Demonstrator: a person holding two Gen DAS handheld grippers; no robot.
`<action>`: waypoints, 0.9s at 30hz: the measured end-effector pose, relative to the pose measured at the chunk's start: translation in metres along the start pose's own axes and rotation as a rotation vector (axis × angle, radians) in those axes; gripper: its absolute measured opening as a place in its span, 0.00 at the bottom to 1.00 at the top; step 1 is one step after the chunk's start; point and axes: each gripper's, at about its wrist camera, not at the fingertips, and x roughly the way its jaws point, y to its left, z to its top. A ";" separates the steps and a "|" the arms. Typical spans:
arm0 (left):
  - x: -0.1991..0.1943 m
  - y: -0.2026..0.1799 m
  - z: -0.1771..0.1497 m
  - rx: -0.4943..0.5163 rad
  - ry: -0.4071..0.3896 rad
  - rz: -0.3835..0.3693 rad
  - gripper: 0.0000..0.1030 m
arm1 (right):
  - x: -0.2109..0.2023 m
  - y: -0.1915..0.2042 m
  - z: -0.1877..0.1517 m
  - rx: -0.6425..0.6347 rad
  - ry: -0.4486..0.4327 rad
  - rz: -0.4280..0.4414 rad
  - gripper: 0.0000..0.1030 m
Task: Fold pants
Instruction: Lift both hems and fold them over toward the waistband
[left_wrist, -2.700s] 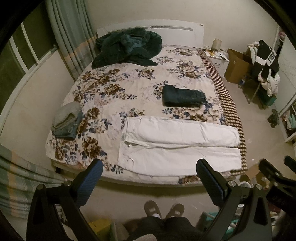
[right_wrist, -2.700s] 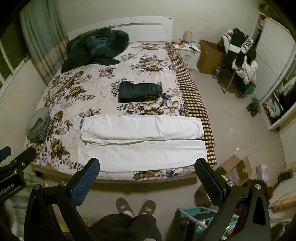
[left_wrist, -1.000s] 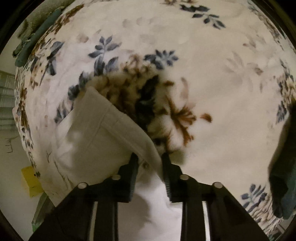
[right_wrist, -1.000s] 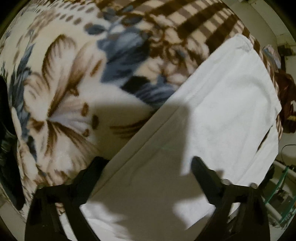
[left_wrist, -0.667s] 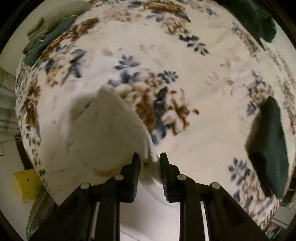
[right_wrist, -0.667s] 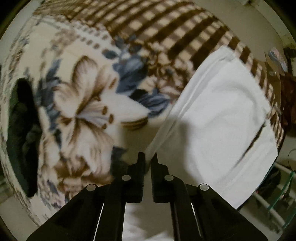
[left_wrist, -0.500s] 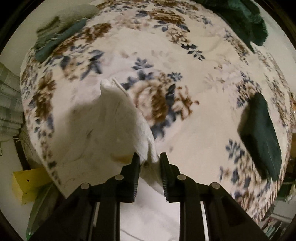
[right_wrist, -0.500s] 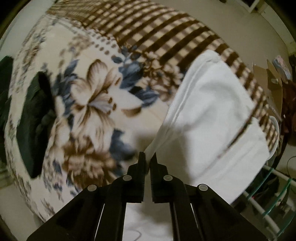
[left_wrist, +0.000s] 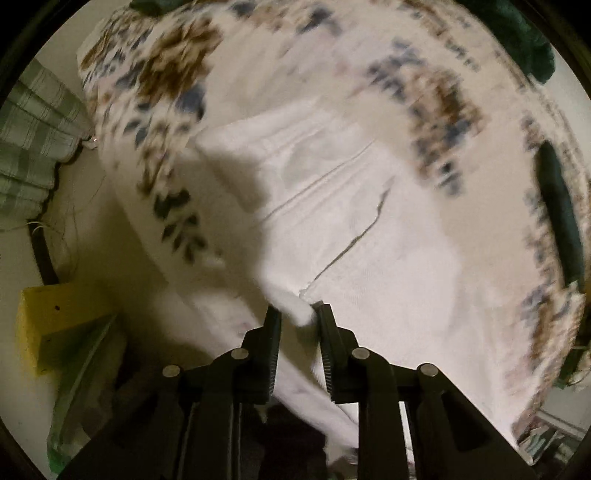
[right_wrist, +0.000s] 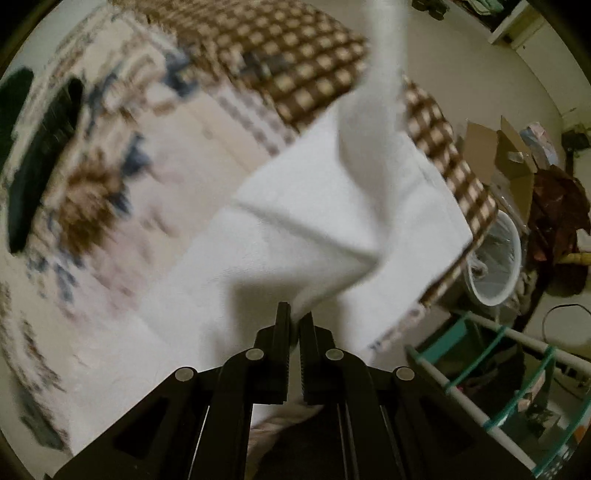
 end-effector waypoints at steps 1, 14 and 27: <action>0.017 0.010 -0.003 -0.002 0.010 0.009 0.10 | 0.011 -0.004 -0.005 -0.010 0.007 -0.016 0.04; 0.021 0.025 -0.034 0.065 -0.060 -0.008 0.14 | 0.073 -0.071 -0.034 0.030 0.120 0.118 0.51; -0.006 -0.142 -0.127 0.483 -0.110 -0.085 0.77 | 0.025 -0.218 0.003 0.297 -0.075 0.245 0.62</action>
